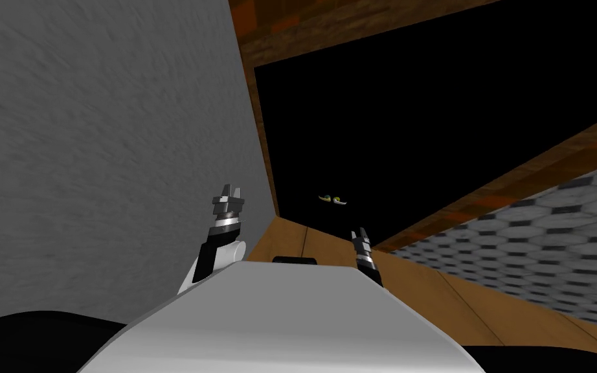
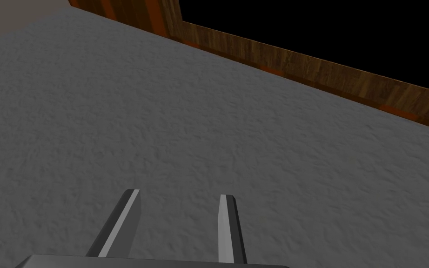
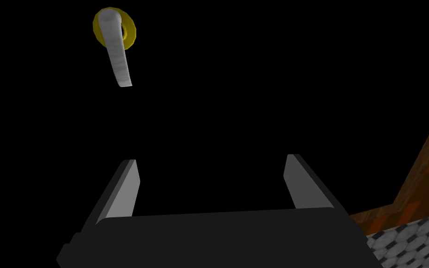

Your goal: Pull the door open

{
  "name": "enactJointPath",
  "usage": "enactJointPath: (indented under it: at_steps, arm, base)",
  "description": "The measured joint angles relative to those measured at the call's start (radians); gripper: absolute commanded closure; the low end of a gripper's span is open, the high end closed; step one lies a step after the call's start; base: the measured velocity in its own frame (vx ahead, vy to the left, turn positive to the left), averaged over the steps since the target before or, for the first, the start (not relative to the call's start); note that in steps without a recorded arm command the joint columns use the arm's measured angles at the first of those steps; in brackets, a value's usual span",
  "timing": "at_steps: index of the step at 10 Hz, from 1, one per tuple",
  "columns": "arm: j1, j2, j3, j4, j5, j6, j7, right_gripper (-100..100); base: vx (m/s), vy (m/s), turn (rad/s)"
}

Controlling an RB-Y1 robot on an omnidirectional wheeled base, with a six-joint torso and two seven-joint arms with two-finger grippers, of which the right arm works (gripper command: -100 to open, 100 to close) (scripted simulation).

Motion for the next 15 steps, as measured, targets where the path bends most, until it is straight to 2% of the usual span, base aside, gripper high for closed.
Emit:
enactJointPath:
  at_steps: [3, 7, 11, 13, 15]
  arm:
    - [0.007, -0.014, -0.004, 0.05, -0.008, -0.014, -0.014, -100]
    - [-0.004, -0.028, -0.008, 0.125, -0.016, -0.037, -0.029, -100]
    - [-0.022, -0.044, -0.014, 0.235, -0.026, -0.066, -0.045, -100]
    - [-0.014, -0.057, -0.019, 0.262, -0.034, -0.067, -0.055, -100]
    - [-0.026, -0.063, -0.019, 0.311, -0.036, -0.086, -0.064, -100]
  base:
    - [0.099, 0.008, 0.066]
    - [0.079, 0.001, 0.047]
    - [0.169, -0.006, 0.086]
    - [0.114, -0.012, 0.039]
    - [0.09, -0.019, 0.06]
